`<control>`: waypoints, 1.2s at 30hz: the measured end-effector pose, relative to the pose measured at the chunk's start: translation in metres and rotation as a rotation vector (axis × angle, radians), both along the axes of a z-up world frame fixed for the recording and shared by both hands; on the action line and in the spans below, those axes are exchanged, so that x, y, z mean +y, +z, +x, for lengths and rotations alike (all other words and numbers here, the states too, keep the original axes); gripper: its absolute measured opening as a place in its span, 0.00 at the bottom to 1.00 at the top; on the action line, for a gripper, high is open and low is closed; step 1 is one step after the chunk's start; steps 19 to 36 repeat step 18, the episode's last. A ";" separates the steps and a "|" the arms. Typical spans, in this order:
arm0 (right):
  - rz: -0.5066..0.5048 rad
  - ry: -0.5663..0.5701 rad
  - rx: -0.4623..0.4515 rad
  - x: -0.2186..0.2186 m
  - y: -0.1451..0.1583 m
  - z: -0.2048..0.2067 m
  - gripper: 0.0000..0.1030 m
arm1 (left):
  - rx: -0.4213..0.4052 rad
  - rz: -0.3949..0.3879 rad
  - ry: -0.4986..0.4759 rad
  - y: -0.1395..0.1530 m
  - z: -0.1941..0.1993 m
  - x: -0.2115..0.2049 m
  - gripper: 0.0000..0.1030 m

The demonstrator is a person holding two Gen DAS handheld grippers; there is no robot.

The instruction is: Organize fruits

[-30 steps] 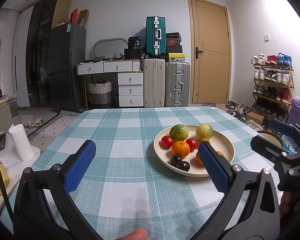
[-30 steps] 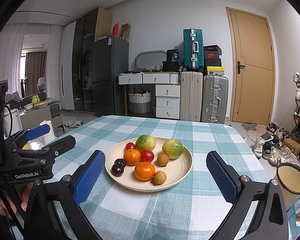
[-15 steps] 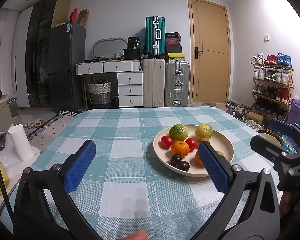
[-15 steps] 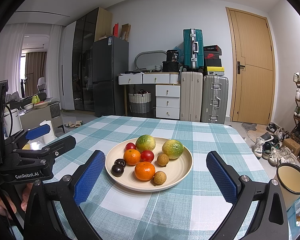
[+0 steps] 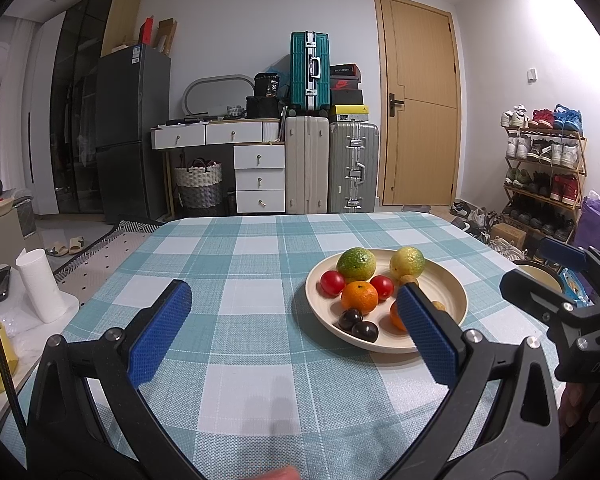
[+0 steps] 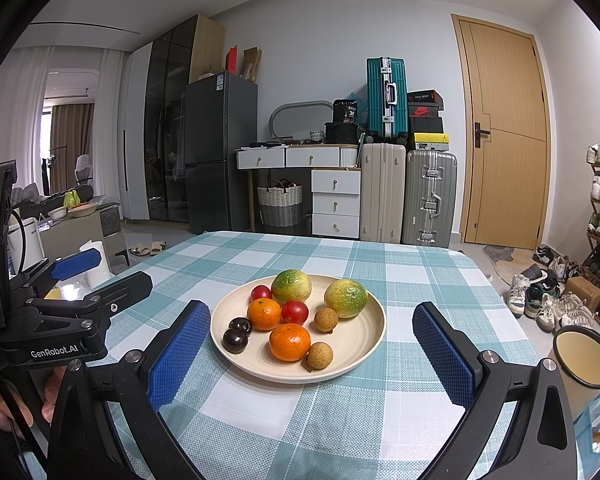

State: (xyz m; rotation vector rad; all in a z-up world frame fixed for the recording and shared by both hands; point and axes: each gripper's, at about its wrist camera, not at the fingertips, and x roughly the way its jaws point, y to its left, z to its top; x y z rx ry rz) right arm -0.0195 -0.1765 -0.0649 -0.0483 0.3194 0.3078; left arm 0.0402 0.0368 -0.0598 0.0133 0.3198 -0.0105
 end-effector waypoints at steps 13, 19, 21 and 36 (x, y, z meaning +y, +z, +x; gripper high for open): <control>0.000 0.000 0.000 0.000 0.000 0.000 1.00 | 0.000 0.000 -0.001 0.000 0.000 0.000 0.99; 0.001 0.000 0.000 0.000 0.000 0.001 1.00 | -0.003 -0.001 -0.002 -0.001 -0.001 0.000 0.99; 0.001 0.000 0.000 0.000 0.000 0.001 1.00 | -0.003 -0.001 -0.002 -0.001 -0.001 0.000 0.99; 0.001 0.000 0.000 0.000 0.000 0.001 1.00 | -0.003 -0.001 -0.002 -0.001 -0.001 0.000 0.99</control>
